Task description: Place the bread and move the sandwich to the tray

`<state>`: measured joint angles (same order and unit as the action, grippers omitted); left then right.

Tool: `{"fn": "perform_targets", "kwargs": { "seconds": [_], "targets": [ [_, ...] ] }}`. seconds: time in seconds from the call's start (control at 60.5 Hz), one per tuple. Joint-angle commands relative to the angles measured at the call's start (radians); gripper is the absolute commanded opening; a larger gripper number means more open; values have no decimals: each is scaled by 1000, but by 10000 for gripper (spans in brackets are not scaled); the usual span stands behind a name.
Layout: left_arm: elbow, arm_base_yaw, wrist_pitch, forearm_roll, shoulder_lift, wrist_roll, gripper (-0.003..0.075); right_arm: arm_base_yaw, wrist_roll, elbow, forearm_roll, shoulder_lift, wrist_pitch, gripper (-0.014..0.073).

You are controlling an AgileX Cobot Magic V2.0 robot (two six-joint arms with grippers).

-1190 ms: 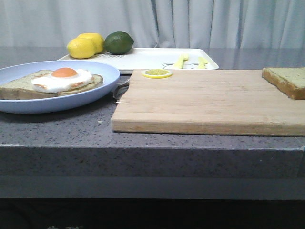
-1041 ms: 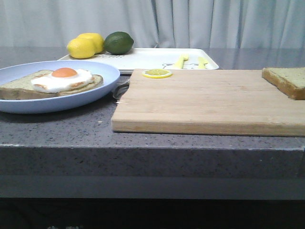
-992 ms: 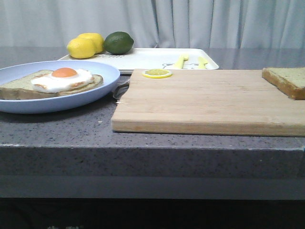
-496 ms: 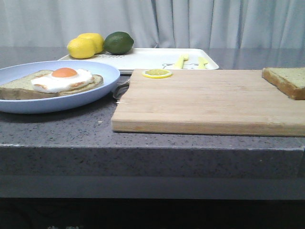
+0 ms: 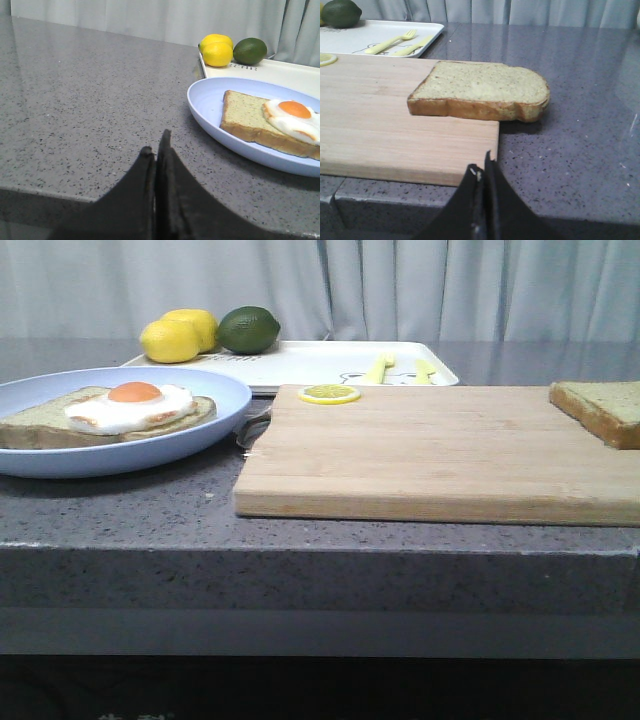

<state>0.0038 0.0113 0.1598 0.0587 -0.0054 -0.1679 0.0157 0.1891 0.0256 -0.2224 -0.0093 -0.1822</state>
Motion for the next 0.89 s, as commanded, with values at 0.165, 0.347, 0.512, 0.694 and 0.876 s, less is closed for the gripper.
{"fn": "perform_targets", "kwargs": {
  "seconds": [0.165, 0.347, 0.512, 0.694, 0.876],
  "targets": [
    [11, -2, -276, -6, -22, -8, -19, 3, 1, -45, -11, -21, 214, -76],
    [-82, -2, -374, -6, -17, -8, -19, 4, 1, -259, -10, 0, 108, -76],
    [-325, -2, -133, 110, 101, -8, -19, 4, 1, -511, -10, 172, -125, -76],
    [-535, 0, 13, 146, 360, -2, -19, 4, 1, -713, -10, 414, -218, -76],
    [-576, 0, 13, 148, 500, -2, -19, 2, 1, -743, -19, 517, -222, -63]
  ]
}}
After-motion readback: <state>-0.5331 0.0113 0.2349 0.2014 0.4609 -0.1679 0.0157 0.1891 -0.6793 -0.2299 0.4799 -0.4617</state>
